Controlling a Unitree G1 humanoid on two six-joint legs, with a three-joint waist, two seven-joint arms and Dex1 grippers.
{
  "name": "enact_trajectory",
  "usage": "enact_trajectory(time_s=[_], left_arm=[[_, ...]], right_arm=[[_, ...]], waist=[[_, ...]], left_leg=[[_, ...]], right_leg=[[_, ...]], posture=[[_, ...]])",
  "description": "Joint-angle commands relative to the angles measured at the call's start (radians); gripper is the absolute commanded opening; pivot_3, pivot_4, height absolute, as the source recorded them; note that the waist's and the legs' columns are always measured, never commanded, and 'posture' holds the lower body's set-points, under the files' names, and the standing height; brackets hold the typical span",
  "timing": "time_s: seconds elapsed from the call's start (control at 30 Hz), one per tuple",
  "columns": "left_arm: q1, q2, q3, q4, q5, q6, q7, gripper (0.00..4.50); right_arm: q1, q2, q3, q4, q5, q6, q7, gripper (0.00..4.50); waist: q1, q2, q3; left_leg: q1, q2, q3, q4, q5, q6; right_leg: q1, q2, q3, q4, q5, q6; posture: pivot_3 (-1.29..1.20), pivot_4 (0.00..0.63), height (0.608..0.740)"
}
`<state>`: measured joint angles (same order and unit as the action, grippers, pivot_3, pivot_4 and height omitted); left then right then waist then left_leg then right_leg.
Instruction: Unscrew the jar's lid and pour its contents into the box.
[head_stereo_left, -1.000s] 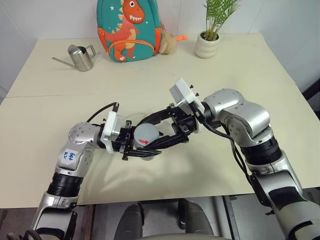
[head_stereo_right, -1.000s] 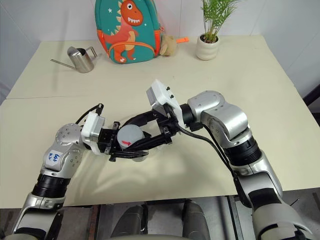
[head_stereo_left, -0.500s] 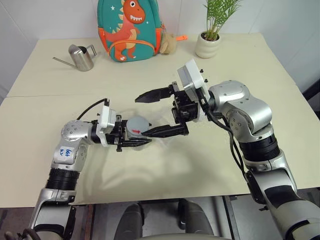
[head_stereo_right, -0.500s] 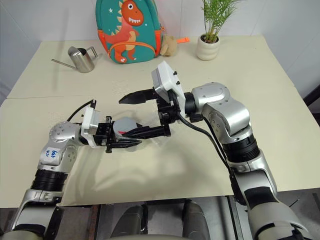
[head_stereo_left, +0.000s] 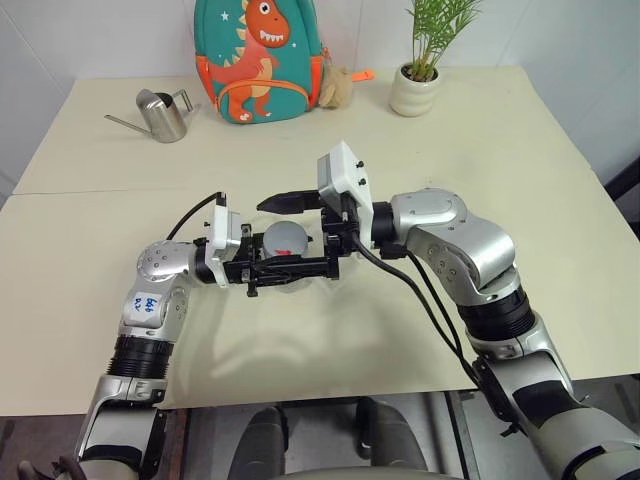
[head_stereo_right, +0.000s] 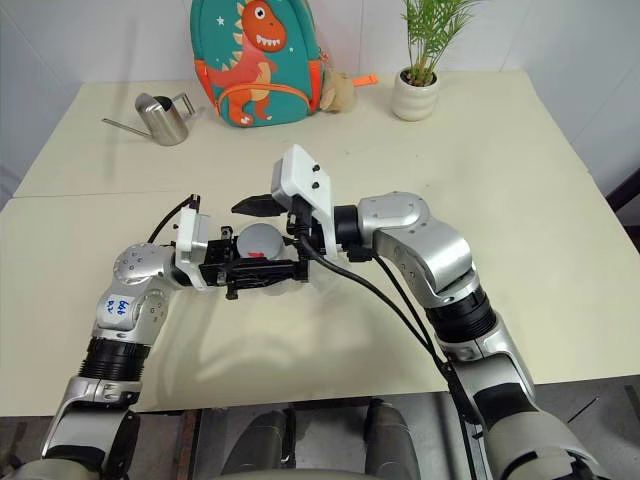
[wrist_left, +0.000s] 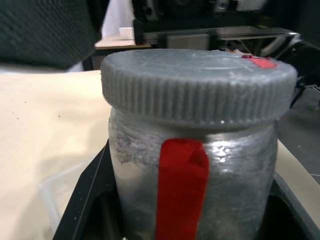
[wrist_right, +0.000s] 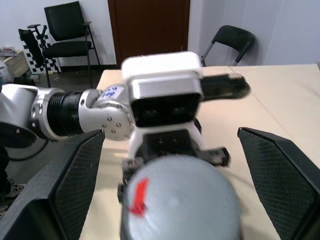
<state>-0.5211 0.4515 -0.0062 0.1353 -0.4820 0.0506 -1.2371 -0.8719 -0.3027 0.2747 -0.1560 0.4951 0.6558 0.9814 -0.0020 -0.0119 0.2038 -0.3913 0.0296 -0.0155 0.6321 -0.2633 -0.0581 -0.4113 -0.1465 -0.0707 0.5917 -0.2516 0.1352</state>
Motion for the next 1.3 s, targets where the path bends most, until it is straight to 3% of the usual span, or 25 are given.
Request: enact_trajectory(time_s=[0.03, 0.83, 1.3], left_arm=[[-0.013, -0.008, 0.003, -0.01, 0.0, -0.006, 0.008, 2.01], [-0.017, -0.03, 0.037, -0.031, -0.049, 0.051, 0.028, 2.01], [-0.02, -0.015, 0.056, -0.037, -0.048, 0.065, 0.007, 2.01]], right_arm=[[-0.007, 0.019, -0.006, -0.017, -0.004, -0.008, -0.023, 4.48], [-0.007, -0.114, -0.099, 0.077, -0.048, -0.081, 0.004, 4.48], [0.032, -0.256, -0.24, 0.094, 0.053, -0.058, 0.11, 4.48]], waist=[[0.0, 0.0, 0.0], [-0.001, 0.0, 0.0], [0.003, 0.0, 0.0]], left_leg=[[0.0, 0.0, 0.0, 0.0, 0.0, 0.0], [0.0, 0.0, 0.0, 0.0, 0.0, 0.001], [0.0, 0.0, 0.001, 0.0, 0.0, 0.0]], right_leg=[[0.0, 0.0, 0.0, 0.0, 0.0, 0.0], [0.0, 0.0, 0.0, 0.0, 0.0, 0.0], [0.0, 0.0, 0.0, -0.002, 0.0, 0.001]], posture=[[0.0, 0.15, 0.74], [0.0, 0.15, 0.74], [0.0, 0.15, 0.74]])
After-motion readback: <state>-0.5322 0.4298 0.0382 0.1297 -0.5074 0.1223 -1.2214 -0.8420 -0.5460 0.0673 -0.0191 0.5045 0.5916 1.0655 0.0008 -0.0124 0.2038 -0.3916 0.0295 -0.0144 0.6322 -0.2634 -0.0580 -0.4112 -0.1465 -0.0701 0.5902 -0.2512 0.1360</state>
